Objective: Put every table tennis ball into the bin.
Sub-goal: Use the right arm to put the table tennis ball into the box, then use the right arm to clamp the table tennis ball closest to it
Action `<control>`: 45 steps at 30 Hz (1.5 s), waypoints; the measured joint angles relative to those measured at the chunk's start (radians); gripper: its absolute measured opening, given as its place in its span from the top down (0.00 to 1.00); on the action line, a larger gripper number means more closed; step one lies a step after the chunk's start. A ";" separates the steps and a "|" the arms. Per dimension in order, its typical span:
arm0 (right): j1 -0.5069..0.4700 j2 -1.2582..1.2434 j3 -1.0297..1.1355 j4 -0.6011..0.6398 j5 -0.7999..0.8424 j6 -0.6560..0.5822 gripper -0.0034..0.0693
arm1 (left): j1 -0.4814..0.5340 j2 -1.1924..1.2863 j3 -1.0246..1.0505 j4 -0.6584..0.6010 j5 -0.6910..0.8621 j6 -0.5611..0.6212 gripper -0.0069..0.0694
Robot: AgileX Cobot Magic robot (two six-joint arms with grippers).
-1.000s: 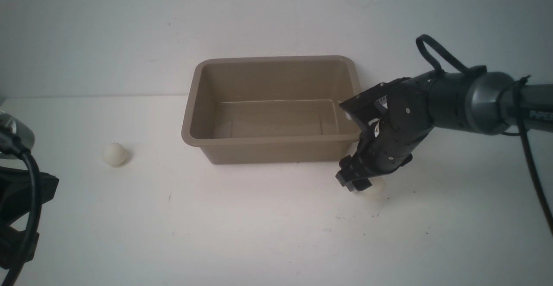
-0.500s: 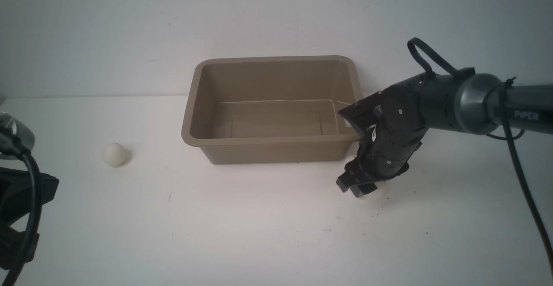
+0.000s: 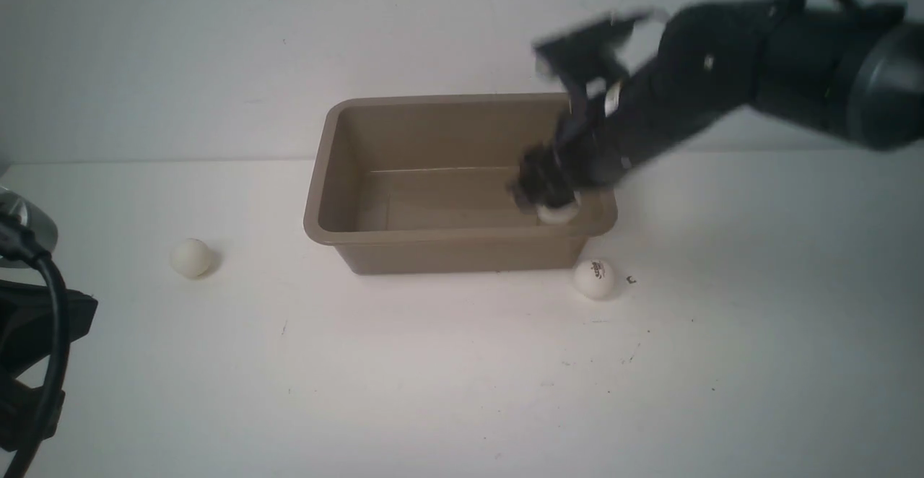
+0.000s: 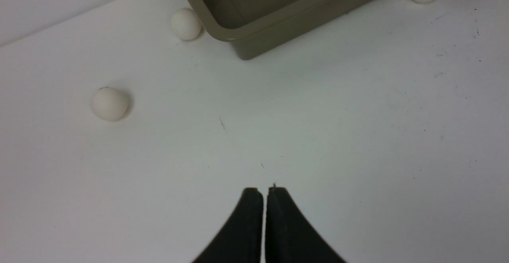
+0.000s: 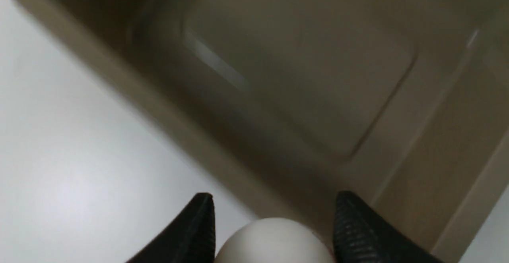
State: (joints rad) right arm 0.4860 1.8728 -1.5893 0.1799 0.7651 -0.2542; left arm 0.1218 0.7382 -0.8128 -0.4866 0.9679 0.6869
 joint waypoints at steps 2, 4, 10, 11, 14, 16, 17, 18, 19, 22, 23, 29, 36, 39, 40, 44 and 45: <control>-0.003 0.030 -0.092 -0.039 -0.046 0.014 0.47 | 0.000 0.000 0.000 0.000 0.000 0.000 0.91; -0.005 0.100 -0.184 -0.078 -0.059 0.030 0.47 | 0.000 0.000 0.000 0.000 0.000 0.000 0.91; -0.005 0.292 -0.317 -0.134 0.003 0.039 0.47 | 0.000 0.000 0.000 0.000 0.024 0.000 0.91; -0.005 0.316 -0.326 -0.139 0.012 0.044 0.47 | 0.000 0.000 0.000 0.000 0.027 0.000 0.91; -0.005 0.355 -0.341 -0.151 0.032 0.060 0.42 | 0.000 0.000 0.000 0.000 0.037 0.000 0.91; -0.005 0.365 -0.345 -0.152 0.036 0.066 0.37 | 0.000 0.000 0.000 0.000 0.044 0.000 0.91; -0.005 0.366 -0.350 -0.153 0.036 0.072 0.33 | 0.000 0.000 0.000 0.000 0.048 0.000 0.91; -0.005 0.366 -0.356 -0.154 0.044 0.076 0.30 | 0.000 0.000 0.000 0.000 0.048 0.000 0.91; -0.005 0.366 -0.367 -0.158 0.054 0.080 0.28 | 0.000 0.000 0.000 0.000 0.048 0.000 0.91; -0.005 0.350 -0.410 -0.199 0.126 0.099 0.24 | 0.000 0.000 0.000 0.000 0.051 0.000 0.91; -0.005 0.330 -0.422 -0.222 0.166 0.106 0.24 | 0.000 0.000 0.000 0.000 0.056 0.000 0.91; -0.007 0.184 -0.432 -0.350 0.301 0.154 0.24 | 0.000 0.000 0.000 0.000 0.073 0.012 0.91; -0.045 0.029 -0.325 -0.275 0.433 0.178 0.23 | 0.000 0.000 0.000 0.000 0.073 0.018 0.91; -0.043 0.029 -0.215 -0.225 0.438 0.158 0.23 | 0.000 0.000 0.000 0.000 0.074 0.018 0.91; -0.042 0.032 -0.175 -0.210 0.434 0.154 0.23 | 0.000 0.000 0.000 0.000 0.074 0.018 0.91; -0.042 0.039 -0.022 -0.162 0.368 0.141 0.23 | 0.000 0.000 0.000 0.000 0.077 0.018 0.91; -0.042 0.039 0.006 -0.150 0.346 0.137 0.23 | 0.000 0.000 0.000 0.000 0.078 0.018 0.91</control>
State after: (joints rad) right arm 0.4440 1.9118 -1.5836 0.0300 1.1108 -0.1168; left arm 0.1218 0.7382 -0.8128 -0.4866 1.0454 0.7046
